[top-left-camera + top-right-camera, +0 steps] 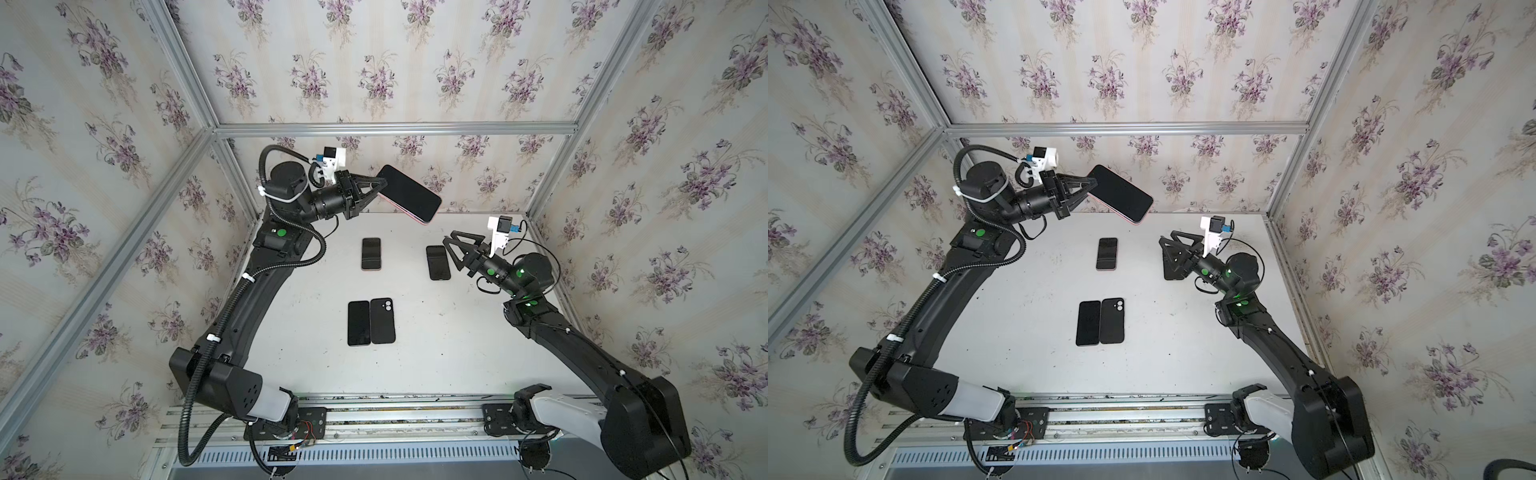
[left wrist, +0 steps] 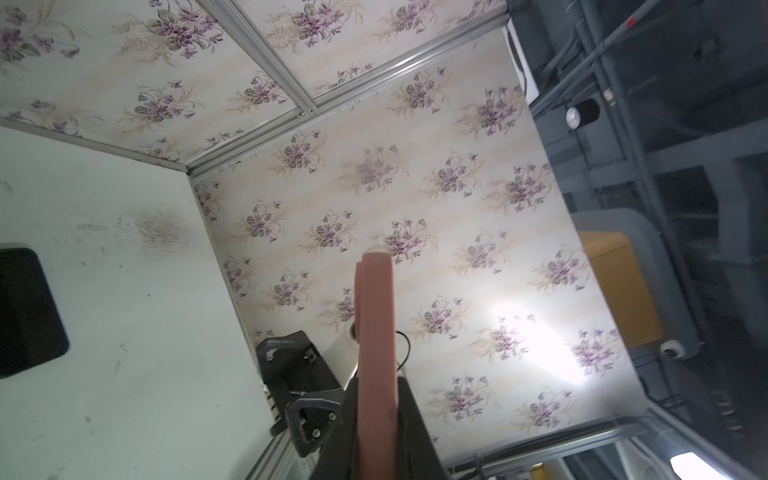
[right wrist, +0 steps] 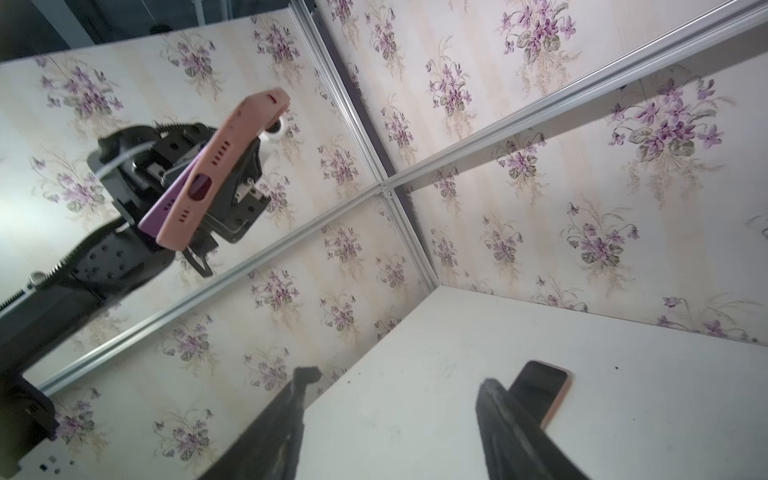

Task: Take the phone out of the phone case

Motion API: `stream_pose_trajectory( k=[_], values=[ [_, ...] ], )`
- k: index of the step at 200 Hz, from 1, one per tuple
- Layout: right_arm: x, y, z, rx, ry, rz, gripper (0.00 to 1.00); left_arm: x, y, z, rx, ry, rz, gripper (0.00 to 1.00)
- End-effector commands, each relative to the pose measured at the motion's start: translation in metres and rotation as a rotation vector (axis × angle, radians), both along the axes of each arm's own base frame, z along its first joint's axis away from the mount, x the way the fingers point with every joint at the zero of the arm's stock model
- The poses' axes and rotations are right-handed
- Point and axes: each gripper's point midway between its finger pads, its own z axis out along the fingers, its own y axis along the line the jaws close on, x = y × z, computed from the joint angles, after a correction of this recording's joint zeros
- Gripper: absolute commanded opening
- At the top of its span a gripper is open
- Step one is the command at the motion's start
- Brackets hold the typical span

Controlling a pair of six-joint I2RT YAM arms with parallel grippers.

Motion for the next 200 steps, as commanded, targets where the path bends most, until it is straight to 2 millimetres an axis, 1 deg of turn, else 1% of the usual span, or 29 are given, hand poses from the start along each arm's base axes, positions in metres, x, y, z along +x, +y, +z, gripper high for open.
stream_pose_trajectory(
  k=[1, 24, 41, 52, 76, 98, 125, 151, 175, 200],
  values=[
    [-0.025, 0.009, -0.033, -0.236, -0.006, 0.108, 0.69, -0.024, -0.004, -0.035, 0.252, -0.149, -0.125, 0.00],
    [-0.043, 0.011, -0.044, -0.356, -0.031, 0.180, 0.69, -0.047, 0.000, -0.053, 0.414, -0.269, -0.184, 0.00],
    [-0.053, 0.014, -0.045, -0.380, -0.044, 0.241, 0.69, -0.071, 0.001, -0.061, 0.525, -0.412, -0.224, 0.00],
    [-0.061, 0.020, -0.044, -0.379, -0.053, 0.299, 0.68, -0.081, 0.002, -0.070, 0.600, -0.484, -0.225, 0.00],
    [-0.082, 0.036, -0.048, -0.416, -0.114, 0.434, 0.67, -0.094, 0.007, -0.080, 0.664, -0.522, -0.259, 0.00],
    [-0.088, 0.045, -0.050, -0.434, -0.143, 0.487, 0.65, -0.107, 0.009, -0.085, 0.695, -0.553, -0.298, 0.00],
    [-0.098, 0.057, -0.058, -0.482, -0.169, 0.563, 0.63, -0.121, 0.005, -0.084, 0.694, -0.600, -0.332, 0.00],
    [-0.099, 0.066, -0.061, -0.494, -0.182, 0.607, 0.61, -0.130, 0.001, -0.080, 0.681, -0.621, -0.356, 0.00],
    [-0.098, 0.071, -0.060, -0.492, -0.200, 0.626, 0.57, -0.138, -0.004, -0.075, 0.662, -0.640, -0.379, 0.00],
    [-0.100, 0.074, -0.058, -0.491, -0.208, 0.658, 0.51, -0.142, -0.006, -0.074, 0.650, -0.646, -0.393, 0.00]
  ],
)
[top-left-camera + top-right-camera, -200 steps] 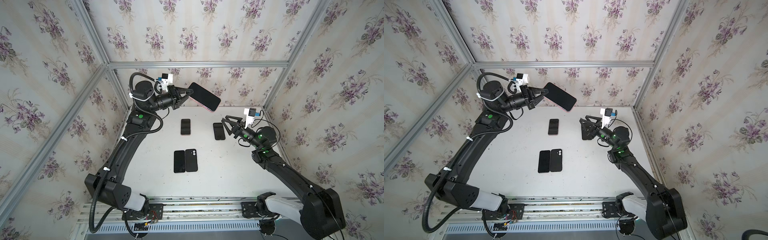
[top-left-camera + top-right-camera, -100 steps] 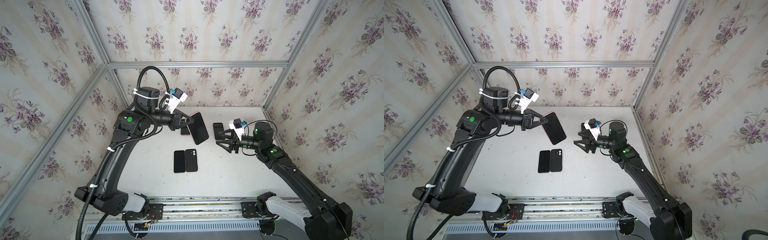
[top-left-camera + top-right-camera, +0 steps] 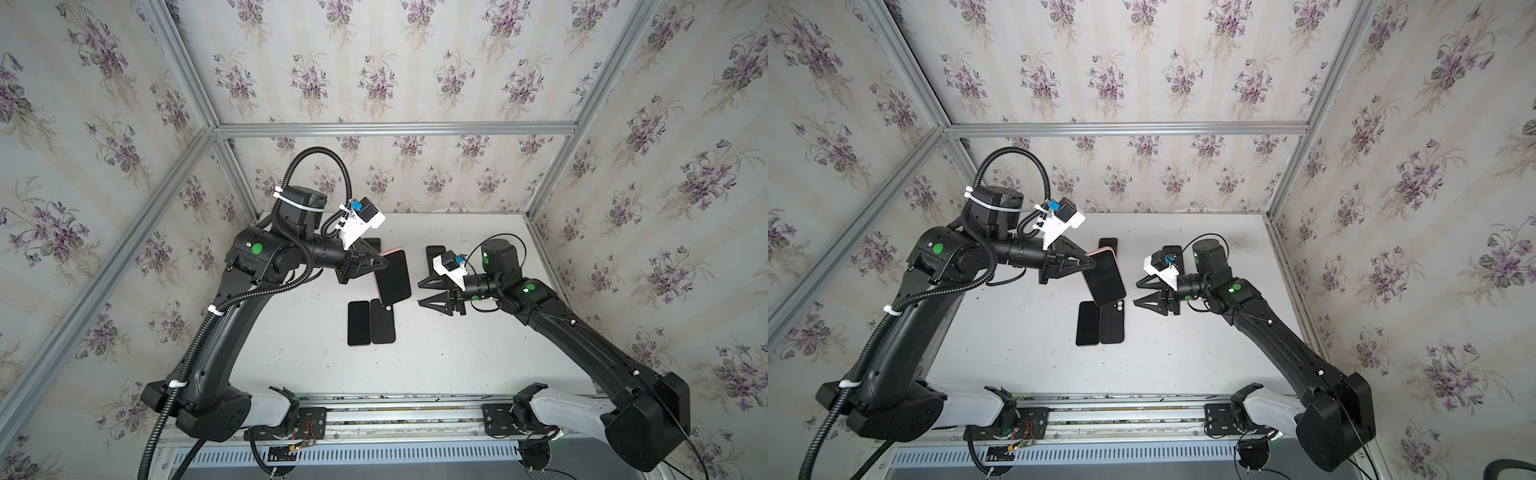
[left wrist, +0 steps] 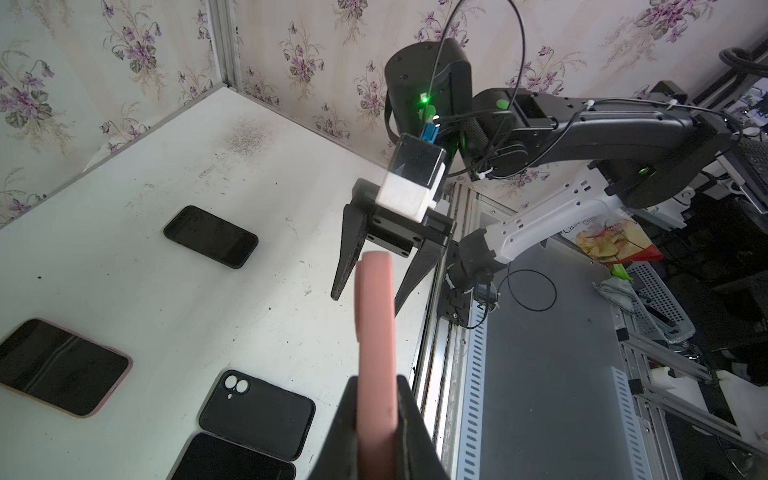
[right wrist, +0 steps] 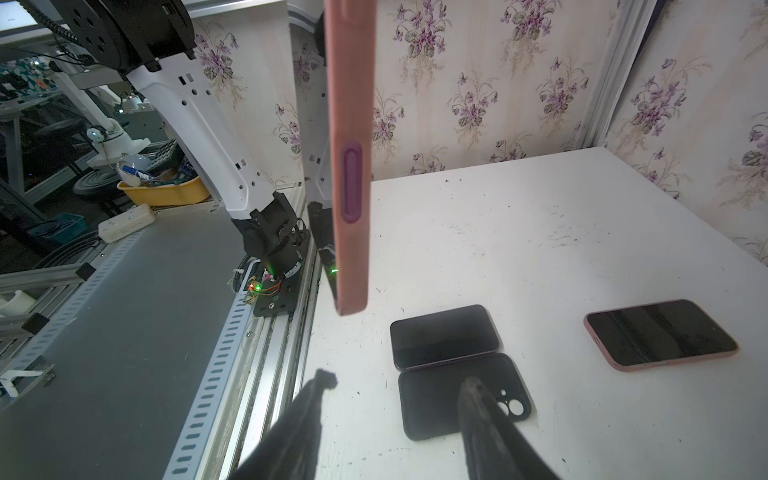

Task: Take the phone out of the phone case

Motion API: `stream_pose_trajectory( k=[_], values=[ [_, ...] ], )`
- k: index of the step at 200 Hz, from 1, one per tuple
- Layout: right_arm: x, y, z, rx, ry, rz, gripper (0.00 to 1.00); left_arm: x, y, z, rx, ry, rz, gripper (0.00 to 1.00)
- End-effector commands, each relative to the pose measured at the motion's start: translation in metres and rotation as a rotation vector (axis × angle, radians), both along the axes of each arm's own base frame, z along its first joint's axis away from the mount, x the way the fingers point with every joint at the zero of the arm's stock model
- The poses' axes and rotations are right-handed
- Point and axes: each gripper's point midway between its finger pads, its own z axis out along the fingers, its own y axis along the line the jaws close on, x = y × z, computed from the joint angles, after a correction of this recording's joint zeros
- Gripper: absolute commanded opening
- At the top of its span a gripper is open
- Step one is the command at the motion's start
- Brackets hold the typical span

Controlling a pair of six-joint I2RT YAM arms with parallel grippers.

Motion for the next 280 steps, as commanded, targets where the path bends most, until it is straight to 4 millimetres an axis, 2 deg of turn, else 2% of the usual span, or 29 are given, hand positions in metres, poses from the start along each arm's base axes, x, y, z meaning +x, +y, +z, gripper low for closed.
stream_pose_trajectory(
  k=[1, 71, 184, 280],
  values=[
    [-0.006, 0.003, 0.008, 0.017, -0.030, 0.056, 0.51, -0.007, -0.003, 0.010, -0.032, -0.037, -0.049, 0.00],
    [-0.023, 0.011, 0.010, 0.015, -0.025, 0.142, 0.41, -0.009, -0.008, 0.008, -0.028, -0.036, -0.065, 0.00],
    [-0.022, 0.014, 0.015, 0.022, -0.025, 0.151, 0.35, -0.009, -0.010, 0.007, -0.026, -0.036, -0.076, 0.00],
    [-0.023, 0.017, 0.015, 0.023, -0.017, 0.163, 0.22, -0.009, -0.013, 0.010, -0.031, -0.041, -0.087, 0.00]
  ],
)
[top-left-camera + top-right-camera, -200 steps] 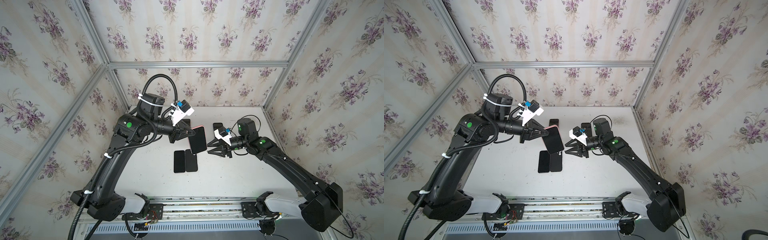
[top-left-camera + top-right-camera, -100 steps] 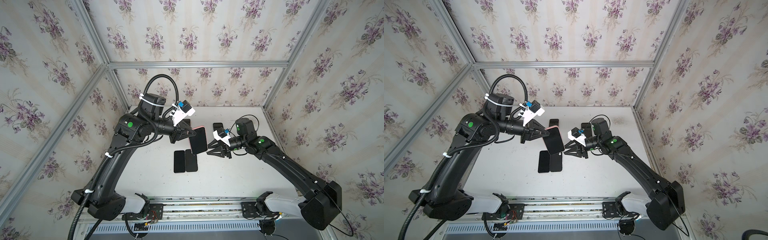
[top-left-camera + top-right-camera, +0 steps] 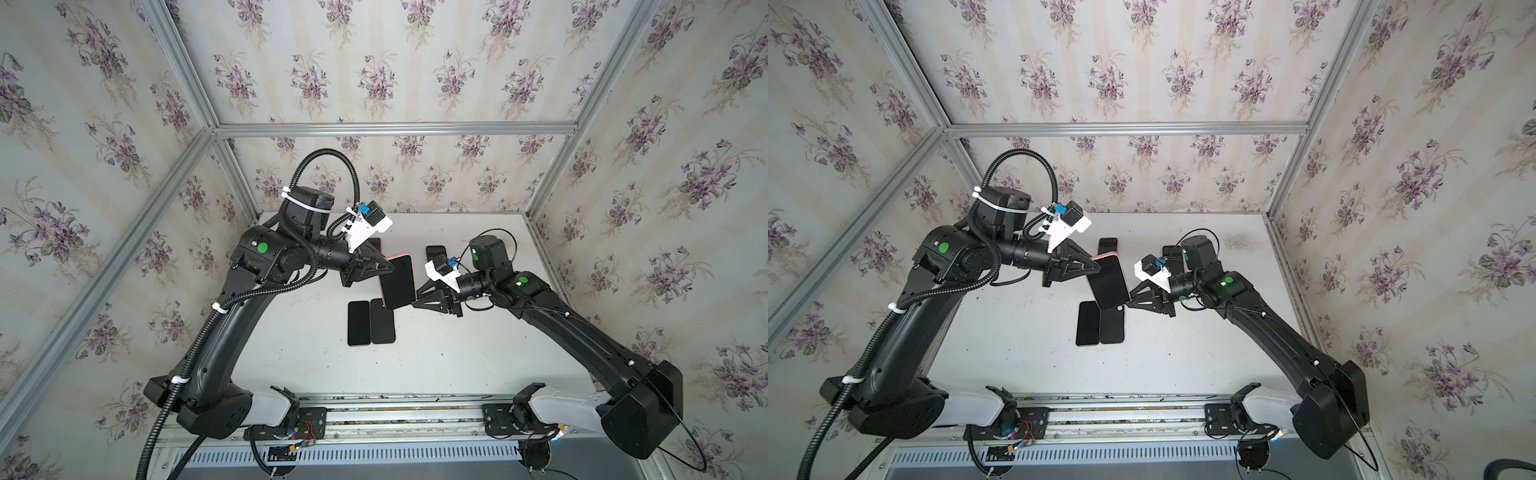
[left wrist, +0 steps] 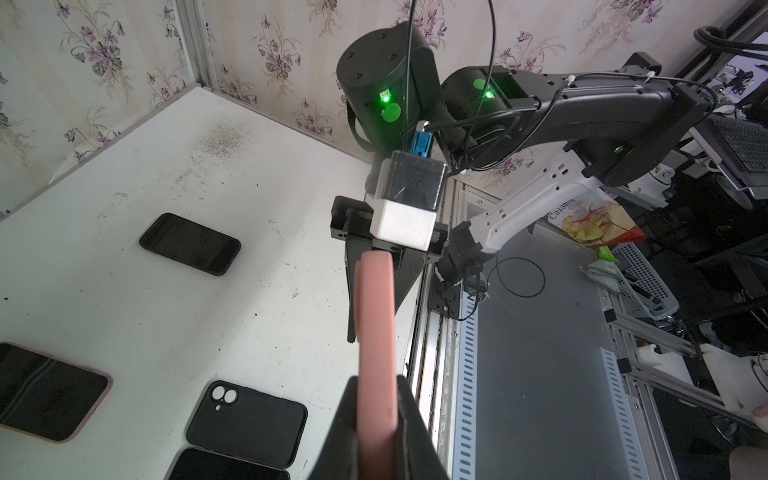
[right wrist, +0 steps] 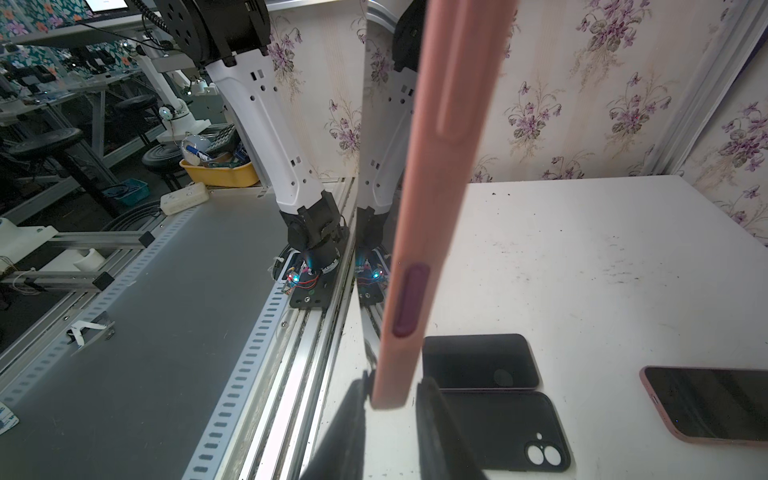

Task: Take the phone out of the phone case

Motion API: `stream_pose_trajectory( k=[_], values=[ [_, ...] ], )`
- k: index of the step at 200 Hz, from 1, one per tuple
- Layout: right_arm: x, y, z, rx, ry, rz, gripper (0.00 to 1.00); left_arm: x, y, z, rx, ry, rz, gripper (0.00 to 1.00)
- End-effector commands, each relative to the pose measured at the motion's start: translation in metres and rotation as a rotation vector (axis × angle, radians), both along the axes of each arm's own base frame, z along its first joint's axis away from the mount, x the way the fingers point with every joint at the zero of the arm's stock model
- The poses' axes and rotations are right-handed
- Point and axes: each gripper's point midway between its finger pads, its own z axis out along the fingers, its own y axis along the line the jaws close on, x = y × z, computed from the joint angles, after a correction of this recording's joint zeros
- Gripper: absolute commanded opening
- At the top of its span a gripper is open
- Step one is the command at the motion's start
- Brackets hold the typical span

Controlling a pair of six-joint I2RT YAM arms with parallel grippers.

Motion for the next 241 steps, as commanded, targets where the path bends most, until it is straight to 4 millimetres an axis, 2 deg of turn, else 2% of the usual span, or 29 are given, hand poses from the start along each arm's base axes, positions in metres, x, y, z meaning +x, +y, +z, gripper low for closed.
stream_pose_trajectory(
  k=[1, 111, 154, 241],
  values=[
    [-0.002, 0.001, 0.007, 0.016, -0.006, 0.018, 0.21, -0.003, -0.003, 0.011, -0.037, -0.039, -0.035, 0.00],
    [-0.009, 0.000, 0.013, 0.016, -0.053, 0.068, 0.00, -0.007, -0.011, 0.014, -0.073, -0.004, -0.086, 0.00],
    [-0.010, 0.004, 0.018, 0.017, -0.122, 0.078, 0.00, -0.009, -0.022, 0.026, -0.150, 0.043, -0.145, 0.00],
    [0.000, 0.007, 0.029, 0.060, -0.233, 0.039, 0.00, -0.003, -0.046, 0.022, -0.215, 0.201, -0.225, 0.00]
  ],
)
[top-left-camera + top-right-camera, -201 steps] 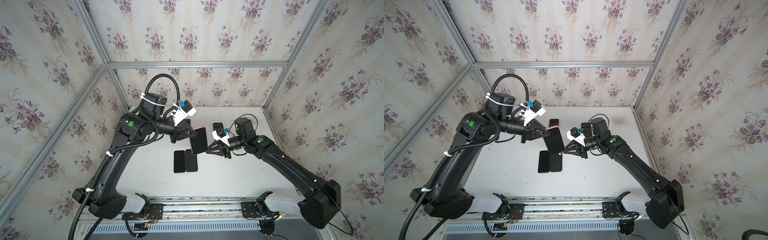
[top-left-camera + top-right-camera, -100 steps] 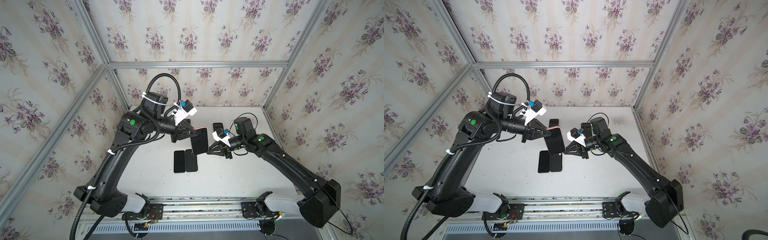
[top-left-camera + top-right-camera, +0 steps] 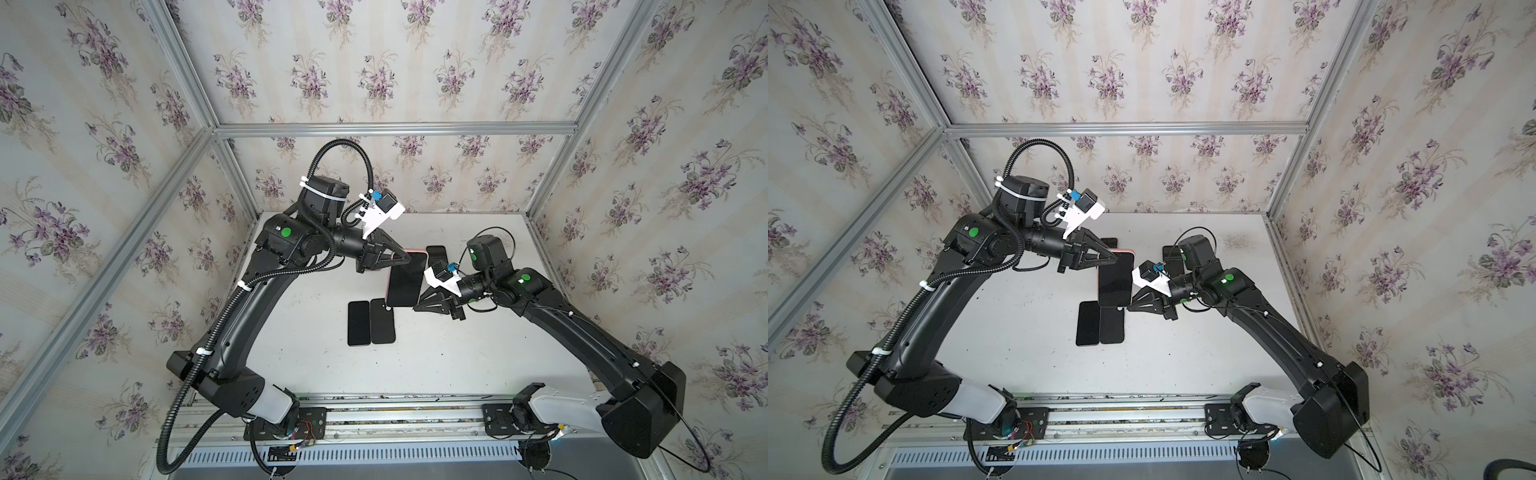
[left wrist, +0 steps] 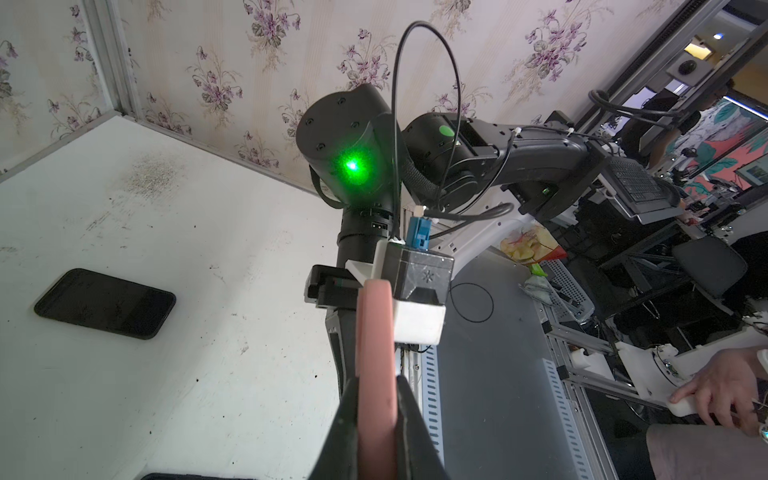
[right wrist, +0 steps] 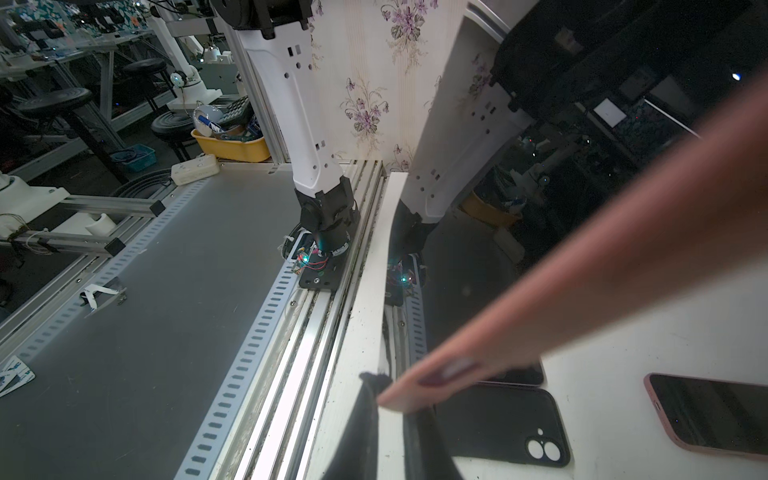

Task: Take the phone out of the phone case

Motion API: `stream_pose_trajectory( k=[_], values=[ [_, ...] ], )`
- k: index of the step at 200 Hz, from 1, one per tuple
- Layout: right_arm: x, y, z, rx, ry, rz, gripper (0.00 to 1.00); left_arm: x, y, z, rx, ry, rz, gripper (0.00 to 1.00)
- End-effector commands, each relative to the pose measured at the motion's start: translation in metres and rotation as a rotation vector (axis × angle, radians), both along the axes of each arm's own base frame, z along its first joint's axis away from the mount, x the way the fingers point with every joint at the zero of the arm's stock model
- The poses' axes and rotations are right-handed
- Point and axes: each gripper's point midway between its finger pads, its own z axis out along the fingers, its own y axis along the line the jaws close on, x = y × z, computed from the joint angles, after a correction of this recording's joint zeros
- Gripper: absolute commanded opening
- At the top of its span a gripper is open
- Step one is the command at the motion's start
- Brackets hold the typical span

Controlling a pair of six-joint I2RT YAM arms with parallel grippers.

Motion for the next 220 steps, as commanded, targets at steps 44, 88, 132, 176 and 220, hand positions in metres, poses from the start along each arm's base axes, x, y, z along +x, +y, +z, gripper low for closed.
stream_pose_trajectory(
  k=[44, 88, 132, 176, 220],
  values=[
    [0.020, 0.009, 0.031, 0.126, -0.209, -0.045, 0.00, -0.014, -0.016, 0.002, -0.081, 0.183, -0.132, 0.00],
    [0.023, 0.005, 0.029, 0.121, -0.231, -0.103, 0.00, -0.010, -0.026, -0.004, -0.076, 0.228, -0.144, 0.00],
    [0.021, -0.003, 0.024, 0.143, -0.186, -0.185, 0.00, -0.011, -0.027, 0.002, -0.090, 0.227, -0.147, 0.00],
    [0.015, -0.012, 0.014, 0.143, -0.141, -0.254, 0.00, -0.009, -0.027, 0.008, -0.108, 0.218, -0.141, 0.00],
    [-0.002, -0.026, -0.004, 0.103, -0.071, -0.288, 0.32, -0.006, -0.021, 0.024, -0.135, 0.185, -0.117, 0.00]
  ],
)
